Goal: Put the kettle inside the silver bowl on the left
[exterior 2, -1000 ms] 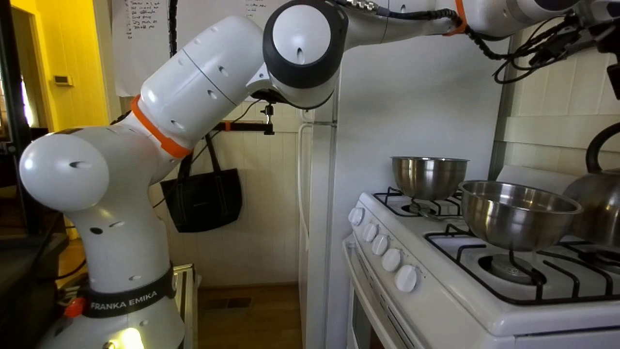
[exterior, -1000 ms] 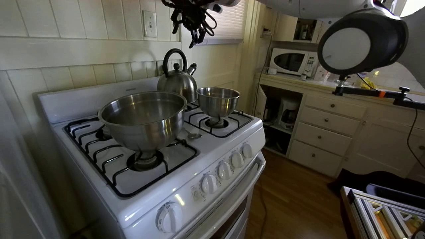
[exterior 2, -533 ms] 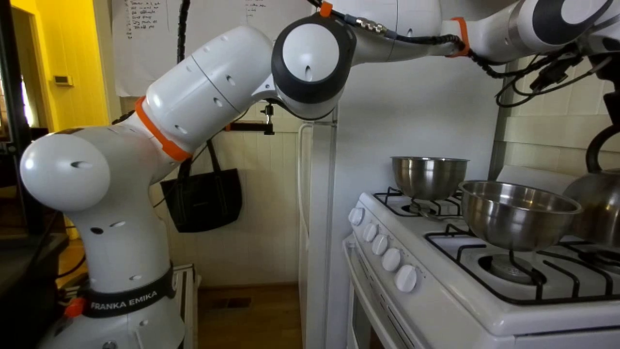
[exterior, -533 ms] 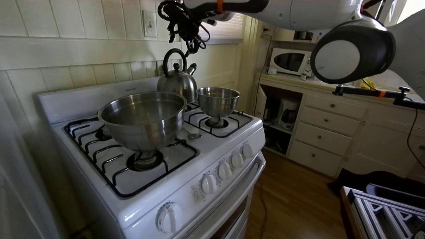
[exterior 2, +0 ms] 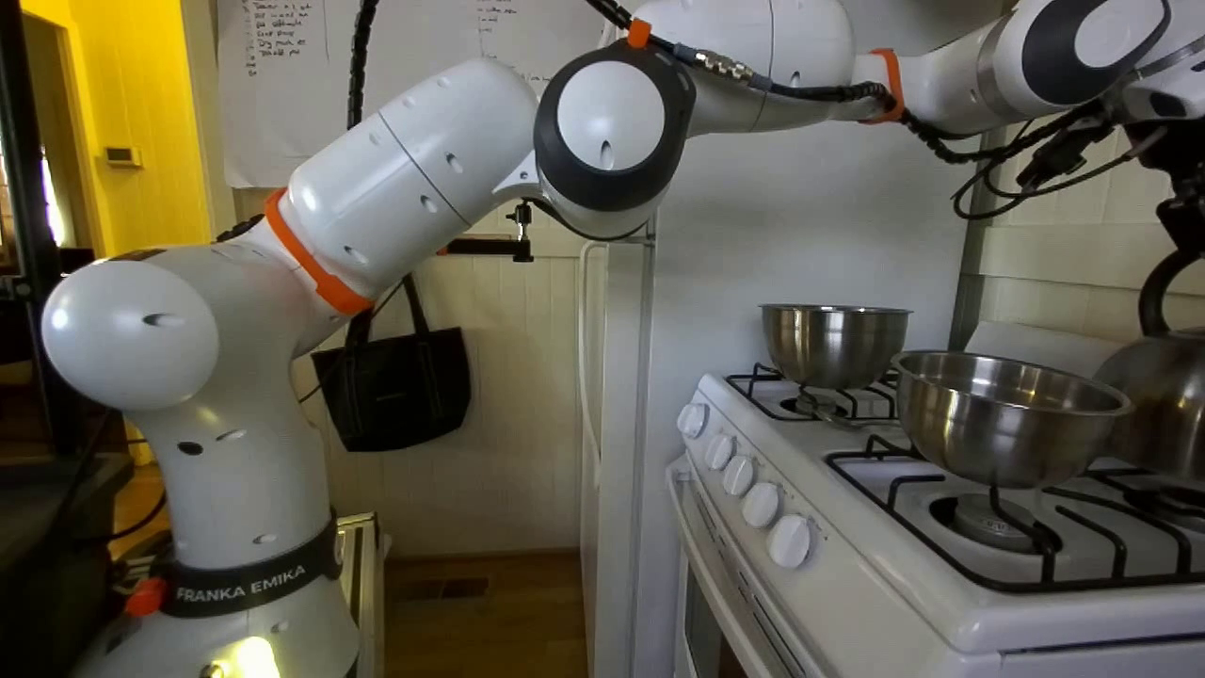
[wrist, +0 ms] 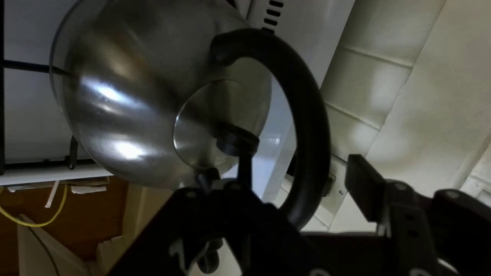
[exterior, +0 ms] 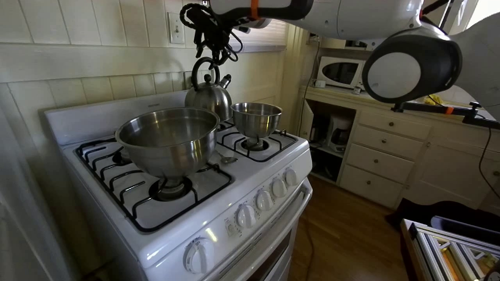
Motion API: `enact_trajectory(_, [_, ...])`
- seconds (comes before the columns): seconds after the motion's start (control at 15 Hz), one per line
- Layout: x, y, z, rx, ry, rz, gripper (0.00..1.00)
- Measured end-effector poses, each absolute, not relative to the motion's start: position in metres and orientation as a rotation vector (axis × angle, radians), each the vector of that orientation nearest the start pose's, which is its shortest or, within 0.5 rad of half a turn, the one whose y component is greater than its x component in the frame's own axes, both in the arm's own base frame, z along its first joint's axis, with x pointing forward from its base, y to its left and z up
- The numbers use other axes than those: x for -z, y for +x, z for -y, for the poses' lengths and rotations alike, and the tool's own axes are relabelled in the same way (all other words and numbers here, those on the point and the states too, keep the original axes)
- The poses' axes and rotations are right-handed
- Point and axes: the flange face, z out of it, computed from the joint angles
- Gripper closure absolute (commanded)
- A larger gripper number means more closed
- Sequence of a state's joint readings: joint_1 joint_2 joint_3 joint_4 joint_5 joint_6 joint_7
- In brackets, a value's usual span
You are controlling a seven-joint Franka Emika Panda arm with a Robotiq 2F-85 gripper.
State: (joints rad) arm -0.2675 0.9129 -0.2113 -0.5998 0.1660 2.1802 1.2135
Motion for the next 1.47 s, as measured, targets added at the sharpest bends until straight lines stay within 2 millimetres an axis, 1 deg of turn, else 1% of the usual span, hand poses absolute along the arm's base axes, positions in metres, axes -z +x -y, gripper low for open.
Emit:
enact_trajectory(0.07, [-0.542,0.765,0.277,0.884,-1.906,-1.962,0.73])
enact_trajectory(0.13, [-0.542,0.765,0.277,0.884,-1.906,-1.963,0.82])
enact_trajectory(0.27, [-0.542,0.764,0.277,0.886,-1.907,-1.964,0.95])
enact_trajectory(0.33, [-0.542,0.764,0.277,0.889,-1.906,-1.963,0.97])
enact_trajectory(0.47, [-0.543,0.764,0.278,0.892,-1.901,-1.965,0.95])
enact_trajectory(0.8, [-0.543,0.765,0.276,0.893,-1.903,-1.963,0.95])
enact_trajectory(1.0, [-0.547,0.766,0.271,0.898,-1.906,-1.951,0.95])
enact_trajectory(1.13, [-0.558,0.766,0.263,0.918,-1.906,-1.929,0.95])
enact_trajectory(1.47, [-0.599,0.761,0.240,0.986,-1.921,-1.866,0.95])
